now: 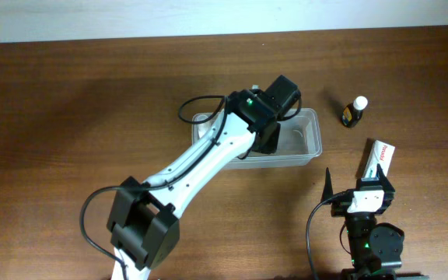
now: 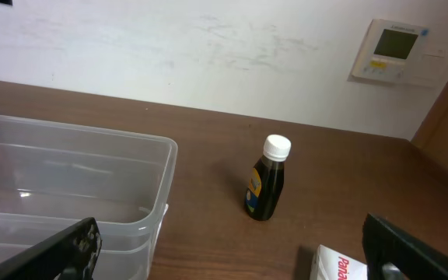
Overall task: Pack container
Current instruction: 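Lift the jar with the left gripper and carry it over the container, then lower the jar into the container beside the orange tube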
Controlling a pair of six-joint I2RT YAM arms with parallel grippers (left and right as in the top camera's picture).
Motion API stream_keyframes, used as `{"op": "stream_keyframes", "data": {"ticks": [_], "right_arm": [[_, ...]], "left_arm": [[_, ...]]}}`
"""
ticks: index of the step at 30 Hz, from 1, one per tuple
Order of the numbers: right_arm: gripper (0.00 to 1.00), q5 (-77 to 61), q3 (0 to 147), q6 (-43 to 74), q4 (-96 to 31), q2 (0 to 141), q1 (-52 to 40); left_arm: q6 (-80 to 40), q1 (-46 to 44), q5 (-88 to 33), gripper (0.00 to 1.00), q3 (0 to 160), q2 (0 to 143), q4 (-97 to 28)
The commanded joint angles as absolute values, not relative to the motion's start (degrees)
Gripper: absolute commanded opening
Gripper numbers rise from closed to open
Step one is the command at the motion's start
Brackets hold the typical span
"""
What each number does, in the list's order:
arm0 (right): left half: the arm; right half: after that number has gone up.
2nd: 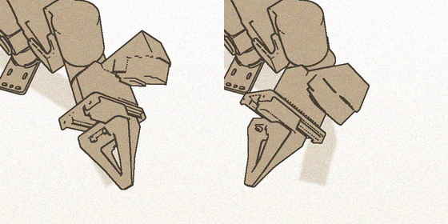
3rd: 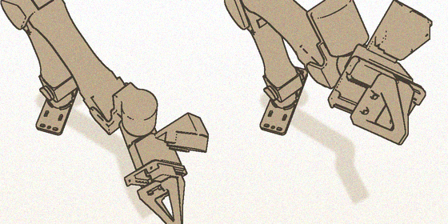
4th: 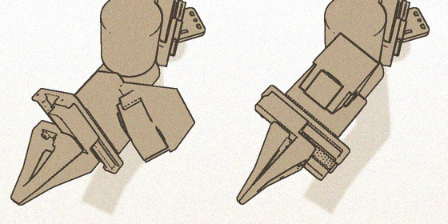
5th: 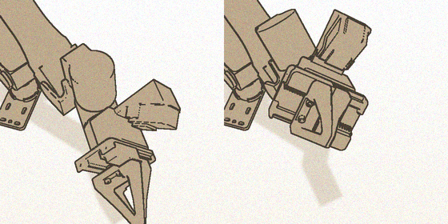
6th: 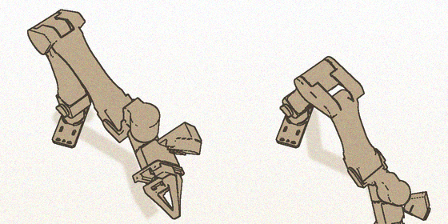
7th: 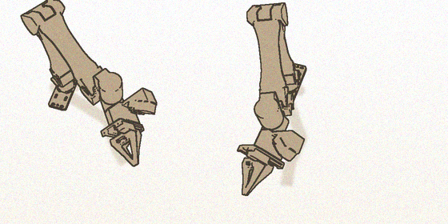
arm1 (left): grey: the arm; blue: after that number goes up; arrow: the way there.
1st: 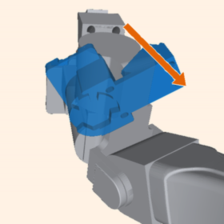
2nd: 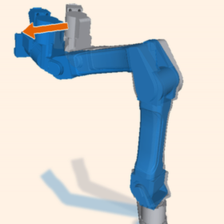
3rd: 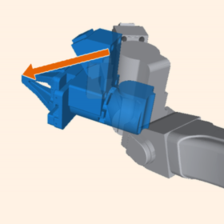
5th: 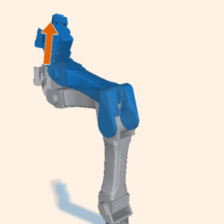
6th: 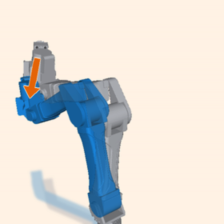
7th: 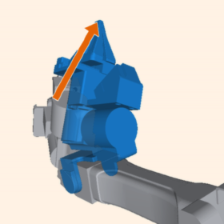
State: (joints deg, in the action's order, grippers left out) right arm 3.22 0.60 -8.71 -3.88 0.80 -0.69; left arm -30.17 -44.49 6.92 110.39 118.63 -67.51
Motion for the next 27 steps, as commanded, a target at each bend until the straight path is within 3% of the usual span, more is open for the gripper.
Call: {"op": "stream_keyframes", "data": {"ticks": [1, 15, 27], "right_arm": [[0.98, 4.1, 0.3, -7.8, -4.3, 0.4, -1.1], [0.98, 4.1, 0.3, -7.8, -4.3, 0.4, -1.1], [0.98, 4.1, 0.3, -7.9, -4.3, 0.4, -1.1]], "left_arm": [[-33.9, -42.3, 3.2, 0.30, 111.6, 122.1, -67.3], [-46.8, -42.0, 2.5, 0.28, 111.4, 122.9, -67.2], [-46.9, -42.0, 5.5, 0.28, 109.5, 122.9, -66.7]]}}
